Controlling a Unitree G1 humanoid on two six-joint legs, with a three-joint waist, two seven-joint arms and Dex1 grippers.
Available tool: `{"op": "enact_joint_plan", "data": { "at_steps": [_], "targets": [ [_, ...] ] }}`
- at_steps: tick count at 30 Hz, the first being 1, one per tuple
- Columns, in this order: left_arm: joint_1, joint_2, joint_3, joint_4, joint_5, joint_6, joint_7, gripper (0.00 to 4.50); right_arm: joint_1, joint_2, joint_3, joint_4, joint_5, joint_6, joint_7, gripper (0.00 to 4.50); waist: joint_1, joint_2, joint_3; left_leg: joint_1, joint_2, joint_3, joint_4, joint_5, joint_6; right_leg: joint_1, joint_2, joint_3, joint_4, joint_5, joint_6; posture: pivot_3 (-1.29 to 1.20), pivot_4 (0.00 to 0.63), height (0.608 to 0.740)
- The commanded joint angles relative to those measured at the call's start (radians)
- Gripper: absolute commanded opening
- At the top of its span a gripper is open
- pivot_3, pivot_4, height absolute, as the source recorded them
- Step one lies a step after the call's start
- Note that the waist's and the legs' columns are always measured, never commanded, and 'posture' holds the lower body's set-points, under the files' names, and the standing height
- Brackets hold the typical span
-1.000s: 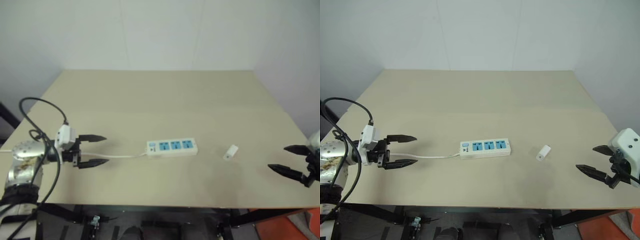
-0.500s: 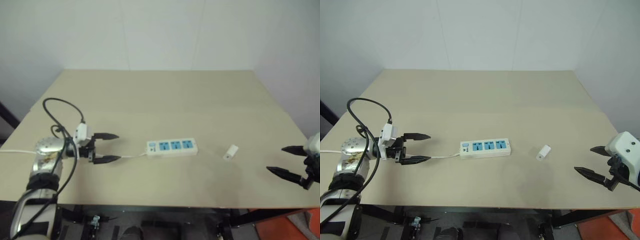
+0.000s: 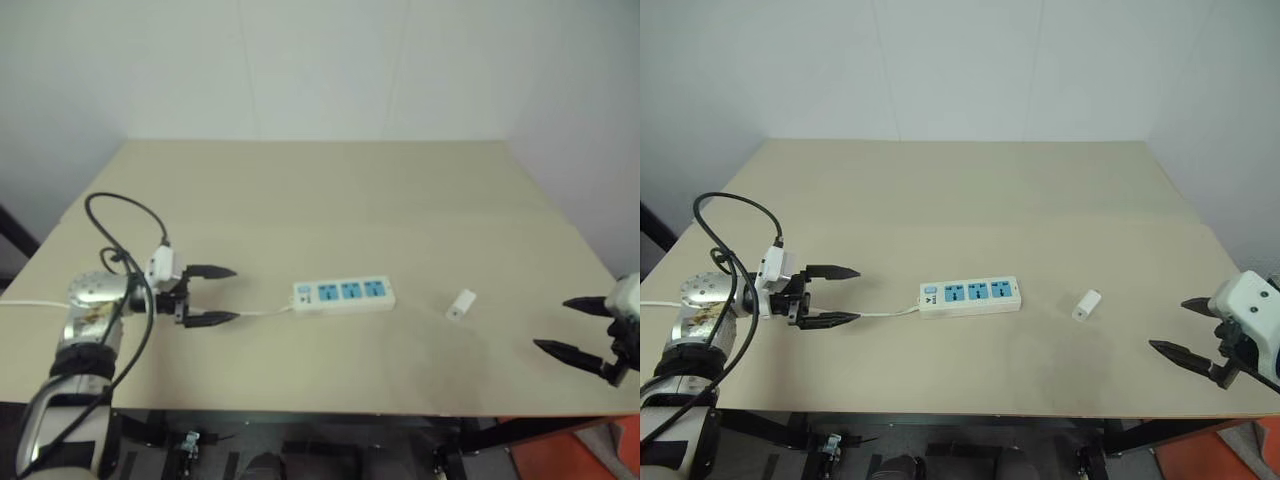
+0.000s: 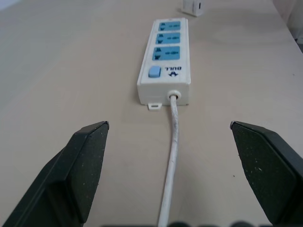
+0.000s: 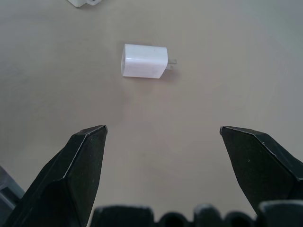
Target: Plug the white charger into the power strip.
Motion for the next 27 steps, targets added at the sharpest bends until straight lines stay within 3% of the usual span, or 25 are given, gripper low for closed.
{"op": "enact_joint_plan", "data": {
  "at_steps": [1,10,20,27],
  "targets": [
    [-0.046,-0.041,-0.022,0.055,-0.043,-0.026,-0.003,4.48,-0.033,-0.003,0.0,0.005,-0.002,-0.037,-0.017,4.5,0.001,0.0,0.0,0.0,0.0,0.0,0.0,0.0,0.0,0.0,0.0,0.0,0.0,0.0,0.0,0.0,0.15,0.74],
    [-0.268,-0.258,-0.045,0.39,0.059,-0.159,-0.003,4.48,-0.107,0.029,0.092,-0.101,0.041,0.0,-0.076,4.5,0.01,-0.001,0.0,-0.002,-0.003,-0.001,0.002,0.0,0.0,0.0,-0.001,0.0,0.0,0.001,0.0,0.0,0.15,0.74],
    [-0.336,-0.353,-0.014,0.526,0.186,-0.249,0.142,4.48,-0.044,0.076,0.053,-0.239,0.063,0.055,-0.125,4.5,0.004,-0.002,0.0,-0.002,-0.003,-0.002,0.002,0.0,0.0,0.0,-0.001,0.0,0.0,0.001,0.0,0.0,0.15,0.74],
    [-0.35,-0.379,-0.025,0.557,0.28,-0.214,0.232,4.48,0.007,0.092,0.013,-0.274,0.065,0.07,-0.132,4.5,0.009,-0.002,0.0,-0.001,-0.004,-0.002,0.001,0.0,0.0,0.0,-0.002,0.0,0.0,0.001,0.001,0.0,0.15,0.74]
  ]
}}
